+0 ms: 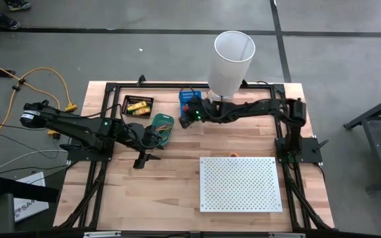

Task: Pick & Place Office Desk Supplies
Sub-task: Put the orange spring keychain into the blue bin, then put the purple spring keychain into the blue bin

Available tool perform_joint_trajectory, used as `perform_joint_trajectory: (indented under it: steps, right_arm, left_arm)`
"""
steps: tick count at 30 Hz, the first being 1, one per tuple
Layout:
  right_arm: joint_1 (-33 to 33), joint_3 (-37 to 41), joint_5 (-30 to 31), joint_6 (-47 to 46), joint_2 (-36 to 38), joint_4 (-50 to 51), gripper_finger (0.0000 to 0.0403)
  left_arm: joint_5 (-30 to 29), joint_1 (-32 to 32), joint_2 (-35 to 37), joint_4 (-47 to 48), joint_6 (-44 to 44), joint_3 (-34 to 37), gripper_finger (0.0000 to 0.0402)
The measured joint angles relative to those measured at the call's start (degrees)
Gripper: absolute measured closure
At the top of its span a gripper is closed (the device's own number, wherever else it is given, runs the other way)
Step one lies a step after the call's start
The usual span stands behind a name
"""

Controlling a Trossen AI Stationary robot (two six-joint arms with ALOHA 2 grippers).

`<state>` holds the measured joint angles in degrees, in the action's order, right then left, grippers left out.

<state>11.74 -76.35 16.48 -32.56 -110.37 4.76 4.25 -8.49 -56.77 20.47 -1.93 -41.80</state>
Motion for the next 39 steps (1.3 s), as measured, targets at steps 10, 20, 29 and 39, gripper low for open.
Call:
perform_joint_trajectory:
  steps: [10, 20, 29, 39]
  right_arm:
    - [1.8, -1.5, 4.2, 0.3, -4.4, 2.0, 0.0385]
    - [1.8, -1.4, 6.0, -0.5, -4.5, 2.9, 0.0384]
    - [1.8, -1.4, 6.0, -0.8, -4.5, 3.2, 0.0341]
    - [1.8, -1.4, 5.3, -2.1, -4.5, 3.2, 0.0323]
  left_arm:
    - [0.0, 0.0, 0.0, -0.5, 0.0, 0.0, 0.0195]
    - [0.0, 0.0, 0.0, -0.4, 0.0, 0.0, 0.0195]
    - [0.0, 0.0, 0.0, -0.5, 0.0, 0.0, 0.0195]
    - [0.0, 0.0, 0.0, -0.5, 0.0, 0.0, 0.0195]
